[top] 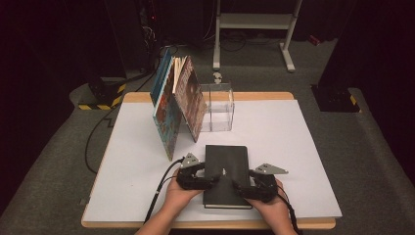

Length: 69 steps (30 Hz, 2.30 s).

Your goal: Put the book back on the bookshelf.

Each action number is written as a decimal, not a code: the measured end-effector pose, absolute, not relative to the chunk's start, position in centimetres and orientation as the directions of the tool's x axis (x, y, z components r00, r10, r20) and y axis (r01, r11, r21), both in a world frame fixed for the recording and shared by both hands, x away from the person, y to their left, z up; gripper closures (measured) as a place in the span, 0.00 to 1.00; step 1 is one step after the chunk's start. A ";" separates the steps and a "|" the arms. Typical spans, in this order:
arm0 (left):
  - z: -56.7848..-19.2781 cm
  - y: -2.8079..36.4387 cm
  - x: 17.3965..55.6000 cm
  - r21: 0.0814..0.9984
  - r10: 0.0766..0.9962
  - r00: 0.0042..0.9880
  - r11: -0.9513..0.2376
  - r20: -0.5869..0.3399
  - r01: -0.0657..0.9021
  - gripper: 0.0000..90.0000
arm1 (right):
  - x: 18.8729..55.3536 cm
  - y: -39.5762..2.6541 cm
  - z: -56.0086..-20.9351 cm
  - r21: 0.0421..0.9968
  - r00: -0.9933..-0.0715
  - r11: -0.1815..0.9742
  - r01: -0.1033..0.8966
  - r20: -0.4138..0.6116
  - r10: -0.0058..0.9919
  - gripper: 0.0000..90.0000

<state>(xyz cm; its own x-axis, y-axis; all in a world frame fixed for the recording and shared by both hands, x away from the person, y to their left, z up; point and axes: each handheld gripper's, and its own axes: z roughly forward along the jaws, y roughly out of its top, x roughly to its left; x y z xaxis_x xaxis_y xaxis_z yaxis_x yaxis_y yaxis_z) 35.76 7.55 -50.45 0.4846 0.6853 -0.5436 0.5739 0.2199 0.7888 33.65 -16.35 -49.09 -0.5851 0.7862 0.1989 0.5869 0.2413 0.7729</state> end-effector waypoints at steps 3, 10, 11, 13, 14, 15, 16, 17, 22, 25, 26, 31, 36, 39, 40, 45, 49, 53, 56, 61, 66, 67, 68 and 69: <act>-50.5 7.5 35.7 0.789 0.680 0.483 0.237 -0.551 0.566 0.24 | 33.8 -16.5 -49.1 0.772 -0.588 0.237 0.590 0.210 0.781 0.22; -50.7 7.6 35.8 0.797 0.675 0.497 0.233 -0.546 0.558 0.23 | 33.6 -17.0 -49.6 0.793 -0.600 0.210 0.572 0.230 0.767 0.20; -50.7 7.6 35.8 0.796 0.673 0.497 0.236 -0.548 0.557 0.22 | 33.6 -17.0 -49.7 0.793 -0.603 0.210 0.571 0.232 0.764 0.18; -50.8 7.6 36.0 0.791 0.671 0.493 0.240 -0.554 0.563 0.22 | 33.5 -16.9 -49.8 0.794 -0.603 0.207 0.571 0.235 0.762 0.17; -50.8 7.6 36.1 0.789 0.669 0.494 0.236 -0.555 0.567 0.21 | 33.5 -17.0 -49.8 0.795 -0.605 0.207 0.571 0.237 0.760 0.17; -50.8 7.6 36.1 0.787 0.667 0.492 0.238 -0.559 0.570 0.21 | 33.5 -17.0 -49.8 0.791 -0.606 0.208 0.576 0.242 0.758 0.17; -50.8 7.6 36.1 0.791 0.671 0.495 0.233 -0.552 0.566 0.21 | 33.5 -17.1 -49.8 0.787 -0.606 0.208 0.581 0.247 0.756 0.17; -50.8 7.6 36.0 0.795 0.674 0.498 0.230 -0.546 0.561 0.21 | 33.4 -17.1 -49.8 0.786 -0.608 0.211 0.581 0.247 0.755 0.17; -50.5 7.4 35.8 0.810 0.686 0.501 0.228 -0.528 0.541 0.21 | 33.3 -17.3 -49.7 0.787 -0.612 0.213 0.579 0.247 0.751 0.17; -50.3 7.5 35.7 0.818 0.692 0.506 0.221 -0.515 0.531 0.22 | 33.2 -17.3 -49.7 0.786 -0.611 0.209 0.581 0.252 0.750 0.17; -50.1 7.5 35.6 0.822 0.694 0.509 0.218 -0.509 0.526 0.22 | 33.2 -17.4 -49.7 0.787 -0.611 0.207 0.582 0.255 0.749 0.17; -49.3 7.6 35.5 0.835 0.687 0.525 0.227 -0.502 0.502 0.26 | 33.0 -17.6 -49.5 0.800 -0.616 0.200 0.566 0.249 0.747 0.17; -49.0 7.7 35.7 0.827 0.674 0.523 0.253 -0.523 0.501 0.30 | 32.8 -17.9 -49.4 0.804 -0.615 0.198 0.561 0.245 0.749 0.17; -48.9 7.6 35.9 0.816 0.654 0.520 0.285 -0.549 0.503 0.36 | 32.7 -17.9 -49.4 0.807 -0.615 0.195 0.558 0.245 0.750 0.17; -48.9 7.6 36.0 0.817 0.651 0.524 0.283 -0.549 0.503 0.37 | 32.7 -18.0 -49.4 0.807 -0.614 0.193 0.558 0.245 0.750 0.17; -49.1 7.5 36.3 0.819 0.645 0.537 0.268 -0.544 0.508 0.37 | 32.5 -18.1 -49.4 0.806 -0.610 0.185 0.563 0.254 0.751 0.18; -49.0 7.6 36.3 0.820 0.626 0.556 0.263 -0.546 0.509 0.42 | 32.5 -18.2 -49.6 0.804 -0.610 0.176 0.568 0.267 0.746 0.17; -49.3 7.9 36.2 0.826 0.623 0.570 0.246 -0.535 0.507 0.43 | 32.7 -18.2 -49.7 0.802 -0.612 0.180 0.570 0.268 0.744 0.17; -49.3 8.0 36.0 0.828 0.621 0.572 0.251 -0.535 0.502 0.44 | 33.3 -18.1 -49.7 0.796 -0.608 0.181 0.578 0.272 0.746 0.17; -49.5 8.1 35.7 0.826 0.623 0.564 0.266 -0.541 0.498 0.44 | 34.6 -17.9 -49.6 0.780 -0.598 0.174 0.601 0.294 0.746 0.16; -49.3 8.1 35.4 0.858 0.626 0.602 0.244 -0.496 0.453 0.45 | 35.3 -17.7 -49.8 0.786 -0.599 0.154 0.599 0.313 0.737 0.16; -49.3 8.1 35.3 0.868 0.628 0.613 0.238 -0.480 0.436 0.45 | 35.3 -17.8 -49.8 0.788 -0.600 0.150 0.597 0.315 0.735 0.16; -49.2 8.1 35.2 0.876 0.629 0.622 0.231 -0.467 0.423 0.45 | 35.2 -17.8 -49.9 0.786 -0.599 0.142 0.602 0.326 0.732 0.16; -49.2 8.1 35.1 0.880 0.626 0.630 0.228 -0.460 0.416 0.45 | 35.2 -17.9 -49.9 0.786 -0.599 0.138 0.603 0.332 0.729 0.16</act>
